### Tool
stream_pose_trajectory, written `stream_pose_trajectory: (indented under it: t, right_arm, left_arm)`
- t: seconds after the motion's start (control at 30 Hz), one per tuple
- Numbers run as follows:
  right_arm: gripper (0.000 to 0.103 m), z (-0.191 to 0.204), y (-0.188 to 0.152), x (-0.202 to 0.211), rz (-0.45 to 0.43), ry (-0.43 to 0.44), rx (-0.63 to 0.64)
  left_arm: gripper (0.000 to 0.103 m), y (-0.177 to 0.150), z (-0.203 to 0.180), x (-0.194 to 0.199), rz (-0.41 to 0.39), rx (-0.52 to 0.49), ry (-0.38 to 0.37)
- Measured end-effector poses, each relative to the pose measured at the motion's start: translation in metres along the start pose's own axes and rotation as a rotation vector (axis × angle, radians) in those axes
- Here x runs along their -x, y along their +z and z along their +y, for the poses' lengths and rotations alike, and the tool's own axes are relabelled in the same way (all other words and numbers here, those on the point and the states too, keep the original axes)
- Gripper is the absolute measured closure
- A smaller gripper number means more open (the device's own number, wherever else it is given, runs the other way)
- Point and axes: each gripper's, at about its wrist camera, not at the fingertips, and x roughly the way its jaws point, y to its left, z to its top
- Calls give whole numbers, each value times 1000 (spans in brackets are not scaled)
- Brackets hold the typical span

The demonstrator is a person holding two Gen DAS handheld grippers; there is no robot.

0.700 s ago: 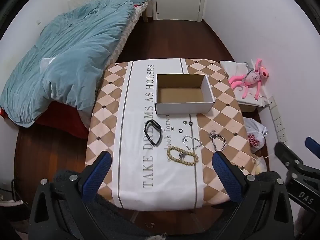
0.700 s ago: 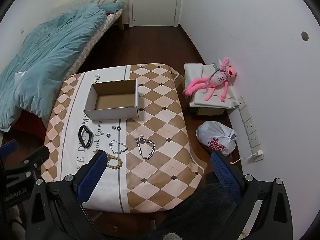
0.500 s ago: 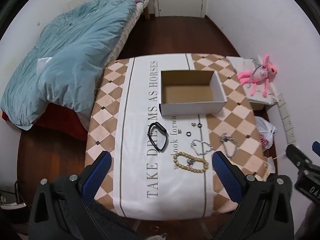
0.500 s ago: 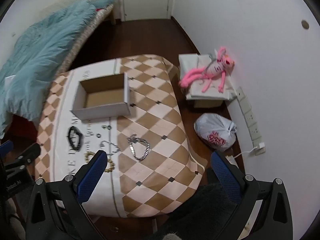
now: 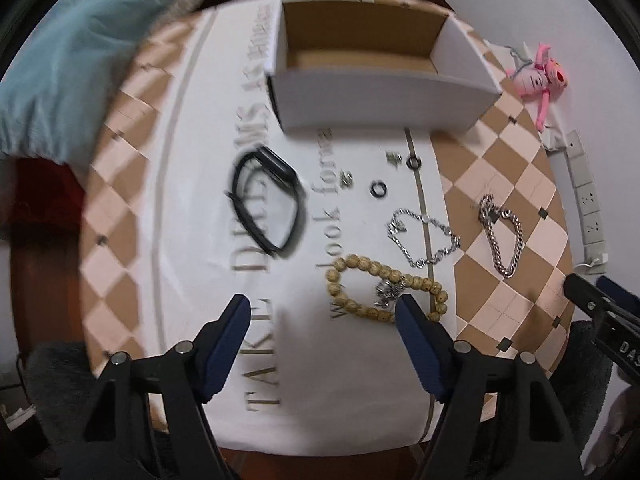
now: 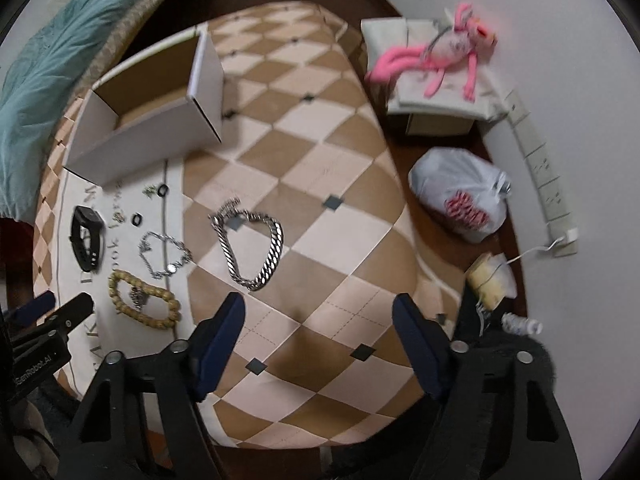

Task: Organize jewelry
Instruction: 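Move left gripper to wooden bead bracelet while right gripper approaches silver chain, then close left gripper on bead bracelet while right gripper closes on silver chain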

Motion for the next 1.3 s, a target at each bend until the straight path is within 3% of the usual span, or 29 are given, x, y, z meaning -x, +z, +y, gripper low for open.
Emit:
stream_pose_trajectory:
  t: [0.17,0.3,0.43,0.53,0.6,0.77,0.93,1.03,1.3]
  right_arm:
    - [32,-4,6,-23,25,21,-15]
    - [34,-2,13,-35,30,27,-16]
    - [38,-1,20,-45,37,37,-21]
    - [38,0,23,-49,31,47,-21]
    - [39,4,26,-52,25,54,-23]
    - [42,10,29,-59,10,51,-18]
    - [64,25,32,-68,-16,-1,32]
    - [94,34,32,-66,-43,-4,66]
    - [95,31,24,-55,-63,95,25]
  left_arm:
    - [31,-2,0,-24,48,12,-36]
    - [45,0,1,-33,67,23,-50]
    - [48,4,1,-30,42,19,-61]
    - [58,7,2,-26,25,15,-70]
    - [77,11,3,-28,14,9,-82]
    - [97,11,5,-36,18,-10,-99]
    - [97,7,15,-30,-4,5,-127]
    - [97,15,11,-27,-24,9,-138]
    - [97,12,21,12,-96,10,-189]
